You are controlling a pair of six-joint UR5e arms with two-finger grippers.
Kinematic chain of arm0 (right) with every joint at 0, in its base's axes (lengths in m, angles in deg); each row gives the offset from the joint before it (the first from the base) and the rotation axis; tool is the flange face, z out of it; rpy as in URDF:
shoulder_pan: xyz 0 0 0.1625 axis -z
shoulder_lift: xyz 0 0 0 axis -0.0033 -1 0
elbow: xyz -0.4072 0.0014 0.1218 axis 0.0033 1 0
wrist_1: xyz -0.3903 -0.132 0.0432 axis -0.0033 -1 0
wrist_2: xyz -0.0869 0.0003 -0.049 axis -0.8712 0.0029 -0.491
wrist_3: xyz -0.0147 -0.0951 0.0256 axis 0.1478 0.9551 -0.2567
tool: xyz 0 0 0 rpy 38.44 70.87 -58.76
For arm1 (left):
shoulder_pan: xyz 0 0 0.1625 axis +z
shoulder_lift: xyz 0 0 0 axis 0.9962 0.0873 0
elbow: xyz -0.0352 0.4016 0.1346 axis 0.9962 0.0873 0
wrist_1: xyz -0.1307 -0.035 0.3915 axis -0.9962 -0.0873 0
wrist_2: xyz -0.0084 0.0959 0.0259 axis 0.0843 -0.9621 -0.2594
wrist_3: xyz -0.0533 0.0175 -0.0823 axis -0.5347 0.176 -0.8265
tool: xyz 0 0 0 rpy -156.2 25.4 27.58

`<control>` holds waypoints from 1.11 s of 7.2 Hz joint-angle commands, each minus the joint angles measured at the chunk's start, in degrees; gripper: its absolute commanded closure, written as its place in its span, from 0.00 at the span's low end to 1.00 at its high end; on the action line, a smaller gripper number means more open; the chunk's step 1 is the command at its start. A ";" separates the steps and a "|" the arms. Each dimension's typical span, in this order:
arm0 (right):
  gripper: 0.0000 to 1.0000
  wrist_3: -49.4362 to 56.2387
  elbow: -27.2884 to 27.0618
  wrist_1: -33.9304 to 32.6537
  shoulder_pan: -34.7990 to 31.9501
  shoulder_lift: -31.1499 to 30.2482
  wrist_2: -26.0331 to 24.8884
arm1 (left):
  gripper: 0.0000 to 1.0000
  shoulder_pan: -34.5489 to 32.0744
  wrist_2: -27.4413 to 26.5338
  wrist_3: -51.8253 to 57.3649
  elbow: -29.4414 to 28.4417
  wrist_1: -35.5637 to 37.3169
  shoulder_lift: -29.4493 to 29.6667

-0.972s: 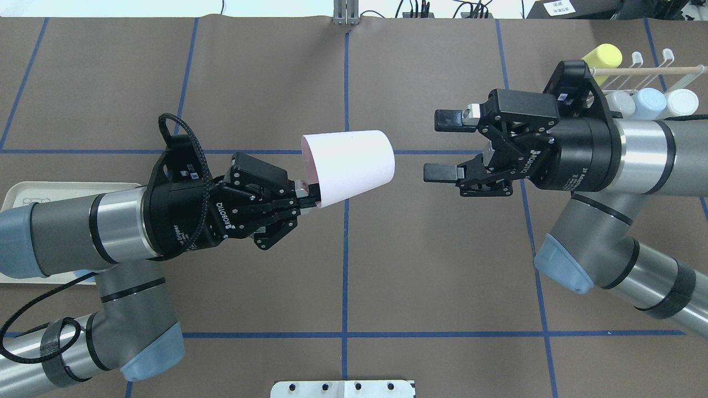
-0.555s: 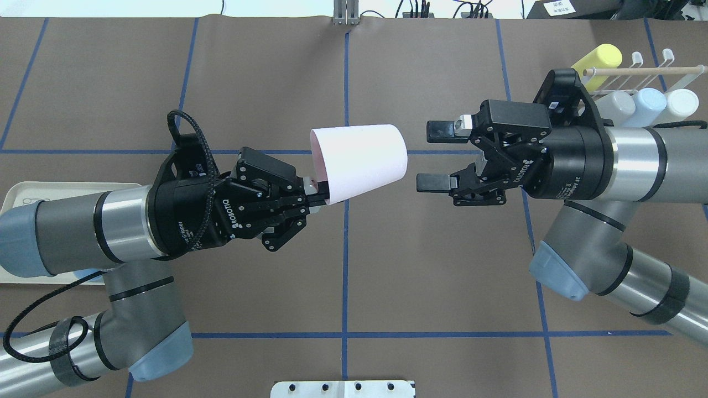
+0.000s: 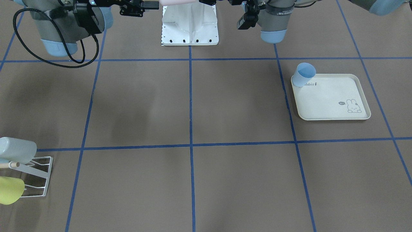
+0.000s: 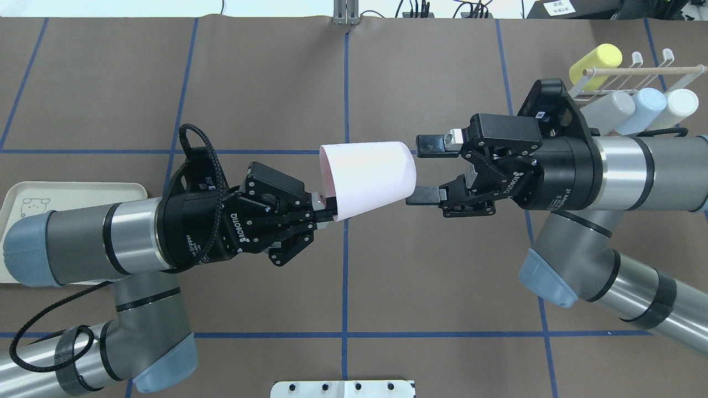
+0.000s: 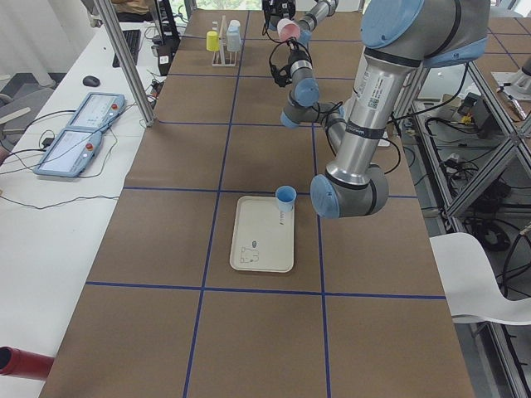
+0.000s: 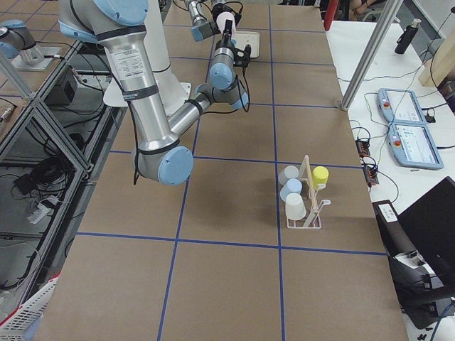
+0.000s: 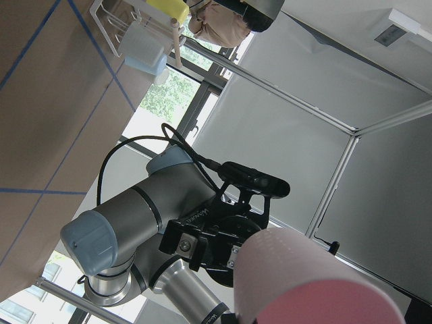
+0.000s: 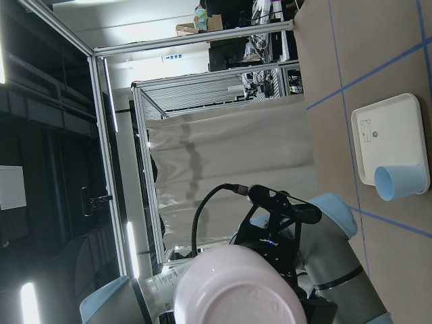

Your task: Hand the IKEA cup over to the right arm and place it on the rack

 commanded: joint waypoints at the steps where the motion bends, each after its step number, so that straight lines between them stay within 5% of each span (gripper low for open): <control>1: 0.01 0.03 0.09 -0.01 0.04 0.34 0.08 | 1.00 1.40 0.00 -0.20 0.06 -0.04 0.38; 7: 0.02 0.29 -0.08 0.08 1.18 1.22 0.26 | 1.00 1.76 -0.09 -0.21 -0.29 -0.04 1.35; 8: 0.09 0.29 -0.08 0.08 1.19 1.31 0.17 | 1.00 1.76 -0.09 -0.21 -0.29 -0.04 1.53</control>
